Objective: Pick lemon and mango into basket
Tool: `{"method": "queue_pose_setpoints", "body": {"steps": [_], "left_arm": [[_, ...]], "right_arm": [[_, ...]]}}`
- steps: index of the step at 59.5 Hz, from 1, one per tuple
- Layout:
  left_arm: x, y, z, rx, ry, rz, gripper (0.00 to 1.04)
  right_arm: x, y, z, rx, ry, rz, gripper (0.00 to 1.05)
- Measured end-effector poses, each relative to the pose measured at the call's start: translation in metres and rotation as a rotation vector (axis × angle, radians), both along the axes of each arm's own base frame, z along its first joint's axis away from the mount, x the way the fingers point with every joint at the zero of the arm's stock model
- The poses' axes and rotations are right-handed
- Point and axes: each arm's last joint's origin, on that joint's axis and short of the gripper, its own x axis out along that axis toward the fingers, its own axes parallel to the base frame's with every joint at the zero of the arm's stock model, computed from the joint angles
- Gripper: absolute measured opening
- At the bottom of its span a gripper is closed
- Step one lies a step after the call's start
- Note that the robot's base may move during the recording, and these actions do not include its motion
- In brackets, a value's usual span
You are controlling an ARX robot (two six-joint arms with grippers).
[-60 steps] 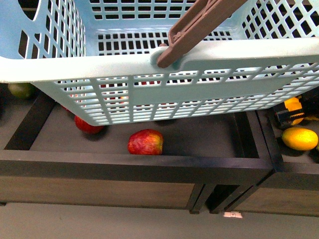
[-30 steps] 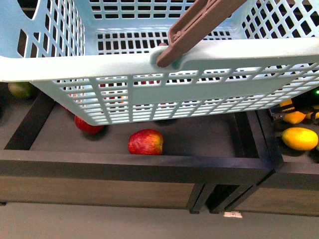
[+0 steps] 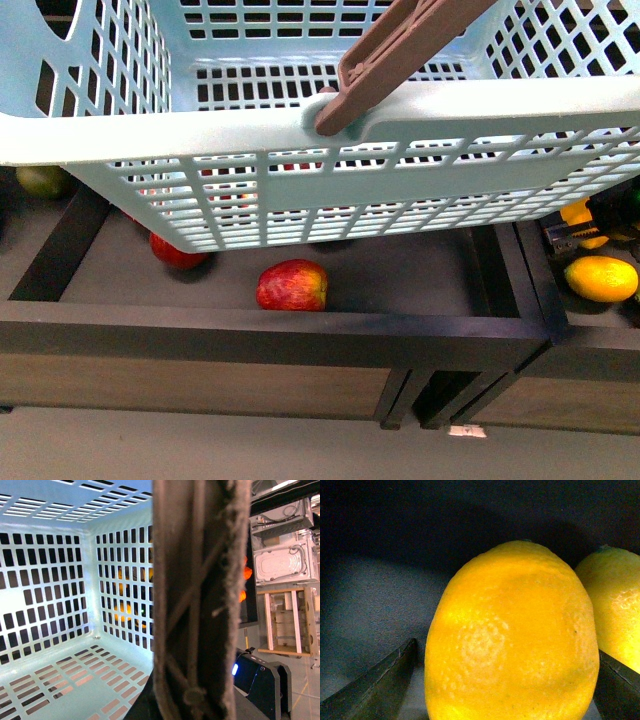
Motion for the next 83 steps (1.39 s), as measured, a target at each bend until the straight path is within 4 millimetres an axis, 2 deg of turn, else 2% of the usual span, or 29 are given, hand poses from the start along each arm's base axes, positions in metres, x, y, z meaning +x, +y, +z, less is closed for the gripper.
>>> {"method": "queue_pose_setpoints", "body": {"steps": [4, 10, 17, 23, 41, 44, 57, 62, 67, 71, 78, 83], "left_arm": [[0.000, 0.000, 0.000, 0.000, 0.000, 0.000, 0.04], [0.000, 0.000, 0.000, 0.000, 0.000, 0.000, 0.04], [0.000, 0.000, 0.000, 0.000, 0.000, 0.000, 0.04], [0.000, 0.000, 0.000, 0.000, 0.000, 0.000, 0.04], [0.000, 0.000, 0.000, 0.000, 0.000, 0.000, 0.04], [0.000, 0.000, 0.000, 0.000, 0.000, 0.000, 0.04], [0.000, 0.000, 0.000, 0.000, 0.000, 0.000, 0.04], [0.000, 0.000, 0.000, 0.000, 0.000, 0.000, 0.04], [0.000, 0.000, 0.000, 0.000, 0.000, 0.000, 0.04], [0.000, 0.000, 0.000, 0.000, 0.000, 0.000, 0.04], [0.000, 0.000, 0.000, 0.000, 0.000, 0.000, 0.04], [0.000, 0.000, 0.000, 0.000, 0.000, 0.000, 0.04]], "right_arm": [[0.000, 0.000, 0.000, 0.009, -0.001, -0.014, 0.83], [-0.003, -0.001, -0.002, 0.043, 0.001, -0.051, 0.66], [-0.007, -0.004, 0.001, 0.068, -0.013, -0.067, 0.62], [-0.013, -0.012, 0.013, 0.119, -0.043, -0.086, 0.61], [-0.029, -0.048, 0.102, 0.173, -0.236, -0.118, 0.60], [-0.038, -0.054, 0.124, 0.185, -0.286, -0.118, 0.60], [-0.070, -0.049, 0.186, 0.232, -0.430, -0.083, 0.60], [-0.084, -0.040, 0.220, 0.269, -0.512, -0.047, 0.60], [-0.107, -0.018, 0.273, 0.324, -0.645, 0.032, 0.60], [-0.119, -0.003, 0.298, 0.346, -0.714, 0.081, 0.60], [-0.140, 0.026, 0.333, 0.408, -0.809, 0.177, 0.60], [-0.153, 0.046, 0.346, 0.436, -0.844, 0.238, 0.60]]}}
